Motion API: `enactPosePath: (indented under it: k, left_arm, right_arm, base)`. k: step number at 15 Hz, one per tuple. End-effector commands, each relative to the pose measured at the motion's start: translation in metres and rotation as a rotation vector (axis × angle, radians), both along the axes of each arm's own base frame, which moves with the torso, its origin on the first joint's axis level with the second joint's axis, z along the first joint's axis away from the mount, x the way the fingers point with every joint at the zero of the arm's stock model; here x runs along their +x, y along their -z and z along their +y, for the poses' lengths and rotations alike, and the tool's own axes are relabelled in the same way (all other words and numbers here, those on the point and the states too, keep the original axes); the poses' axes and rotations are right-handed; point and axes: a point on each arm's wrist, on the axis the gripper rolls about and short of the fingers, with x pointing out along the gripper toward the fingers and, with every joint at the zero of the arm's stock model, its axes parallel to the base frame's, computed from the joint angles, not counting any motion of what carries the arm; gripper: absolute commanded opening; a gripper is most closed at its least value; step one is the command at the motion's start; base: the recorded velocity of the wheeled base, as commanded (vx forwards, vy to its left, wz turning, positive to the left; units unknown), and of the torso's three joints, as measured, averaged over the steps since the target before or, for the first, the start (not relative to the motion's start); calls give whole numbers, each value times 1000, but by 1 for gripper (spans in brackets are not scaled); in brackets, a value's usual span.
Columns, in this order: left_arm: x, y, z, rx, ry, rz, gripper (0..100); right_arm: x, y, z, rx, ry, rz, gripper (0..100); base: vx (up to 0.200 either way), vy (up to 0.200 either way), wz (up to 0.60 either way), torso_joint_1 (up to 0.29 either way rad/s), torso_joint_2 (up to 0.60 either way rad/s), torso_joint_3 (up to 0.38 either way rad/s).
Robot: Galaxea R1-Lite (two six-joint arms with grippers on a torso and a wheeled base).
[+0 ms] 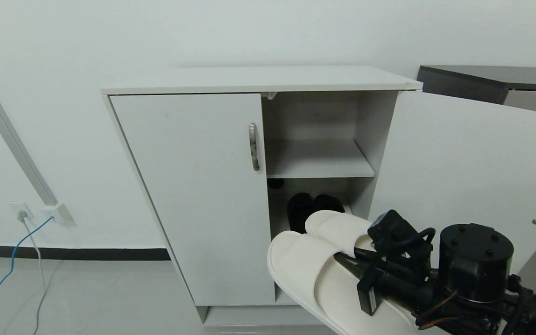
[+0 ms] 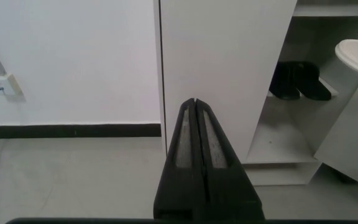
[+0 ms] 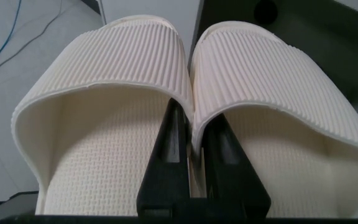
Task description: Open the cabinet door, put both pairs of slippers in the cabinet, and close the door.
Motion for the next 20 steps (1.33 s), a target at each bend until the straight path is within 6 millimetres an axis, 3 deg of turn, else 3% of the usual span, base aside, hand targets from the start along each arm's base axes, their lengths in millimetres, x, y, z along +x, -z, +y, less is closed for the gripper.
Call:
enactPosePath:
  k: [1, 3, 13, 16, 20]
  left_arm:
    - [0, 0, 0, 0, -1, 0, 0]
    - [0, 0, 0, 0, -1, 0, 0]
    - [0, 0, 0, 0, -1, 0, 0]
    - [0, 0, 0, 0, -1, 0, 0]
    - [0, 0, 0, 0, -1, 0, 0]
  right_arm:
    - [0, 0, 0, -2, 0, 1, 0]
    - [0, 2, 0, -5, 0, 5, 0]
    - [2, -1, 14, 12, 0, -16, 0]
    - [10, -3, 57, 69, 223, -32, 0]
    - [13, -23, 89, 66, 469, 8, 0]
  base:
    - [0, 0, 0, 2, 183, 105]
    - [0, 0, -600, 5, 88, 49]
    - [0, 0, 0, 0, 0, 0]
    - [0, 0, 0, 0, 0, 0]
    - [0, 0, 0, 0, 0, 0]
